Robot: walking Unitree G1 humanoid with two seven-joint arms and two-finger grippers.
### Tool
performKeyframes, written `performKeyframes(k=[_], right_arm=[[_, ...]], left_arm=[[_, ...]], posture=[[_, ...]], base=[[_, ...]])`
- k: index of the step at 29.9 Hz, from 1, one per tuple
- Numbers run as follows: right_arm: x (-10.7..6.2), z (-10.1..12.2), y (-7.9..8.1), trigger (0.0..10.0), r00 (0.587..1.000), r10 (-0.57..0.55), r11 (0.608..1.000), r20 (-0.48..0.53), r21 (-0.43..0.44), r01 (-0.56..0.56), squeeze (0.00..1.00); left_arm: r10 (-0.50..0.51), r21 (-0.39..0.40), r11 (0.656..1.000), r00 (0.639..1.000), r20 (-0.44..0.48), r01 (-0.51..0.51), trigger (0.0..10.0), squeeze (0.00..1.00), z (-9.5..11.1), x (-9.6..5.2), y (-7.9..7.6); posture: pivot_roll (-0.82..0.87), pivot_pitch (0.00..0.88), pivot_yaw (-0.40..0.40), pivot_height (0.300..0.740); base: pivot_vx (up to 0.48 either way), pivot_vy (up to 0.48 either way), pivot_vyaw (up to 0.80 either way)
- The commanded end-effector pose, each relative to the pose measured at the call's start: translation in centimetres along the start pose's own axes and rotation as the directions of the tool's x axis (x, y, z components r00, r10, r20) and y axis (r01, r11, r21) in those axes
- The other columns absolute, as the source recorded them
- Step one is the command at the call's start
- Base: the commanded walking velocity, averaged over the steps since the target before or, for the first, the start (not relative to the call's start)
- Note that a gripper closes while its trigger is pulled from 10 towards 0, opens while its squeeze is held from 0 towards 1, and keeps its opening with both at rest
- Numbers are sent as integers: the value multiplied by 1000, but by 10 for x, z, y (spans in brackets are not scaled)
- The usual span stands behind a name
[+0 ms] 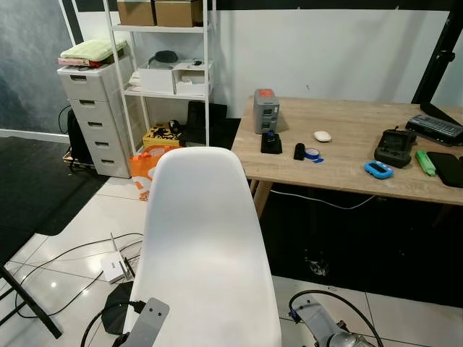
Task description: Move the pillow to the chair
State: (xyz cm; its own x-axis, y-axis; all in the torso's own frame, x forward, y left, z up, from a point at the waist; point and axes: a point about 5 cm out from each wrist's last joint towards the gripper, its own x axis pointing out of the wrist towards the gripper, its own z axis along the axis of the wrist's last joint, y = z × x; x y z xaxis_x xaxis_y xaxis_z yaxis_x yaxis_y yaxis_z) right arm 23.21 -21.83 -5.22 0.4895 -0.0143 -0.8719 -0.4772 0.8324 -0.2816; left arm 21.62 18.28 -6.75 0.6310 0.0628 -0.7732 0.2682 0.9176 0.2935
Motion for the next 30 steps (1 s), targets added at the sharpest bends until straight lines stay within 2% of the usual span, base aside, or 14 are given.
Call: performKeyframes(k=[1,4,9,18,30], right_arm=[[0,5,-2,10000,1000,-2,1000,12,3,2,0],[0,5,-3,10000,1000,-7,1000,13,13,7,0],[0,7,-3,10000,1000,-11,1000,16,24,10,0],[-1,8,-5,10000,1000,-19,999,21,33,19,0],[-1,12,-9,10000,998,-55,996,41,67,52,0]], left_arm=[[0,18,1000,1000,-21,0,10000,0,-4,0,3],[-5,-14,1000,1000,-29,5,10000,0,-4,0,3],[-4,3,1000,999,-35,4,10000,0,-3,0,4],[0,9,1000,1000,-30,1,10000,0,0,1,5],[-16,36,999,999,-29,17,10000,0,4,1,4]], posture=[[-193,0,-34,740],[-190,0,-33,740],[-184,0,-35,740],[-184,0,-43,740],[-214,0,-12,740]], base=[[0,0,0],[0,0,0],[0,0,0],[-278,0,0],[-290,0,0]])
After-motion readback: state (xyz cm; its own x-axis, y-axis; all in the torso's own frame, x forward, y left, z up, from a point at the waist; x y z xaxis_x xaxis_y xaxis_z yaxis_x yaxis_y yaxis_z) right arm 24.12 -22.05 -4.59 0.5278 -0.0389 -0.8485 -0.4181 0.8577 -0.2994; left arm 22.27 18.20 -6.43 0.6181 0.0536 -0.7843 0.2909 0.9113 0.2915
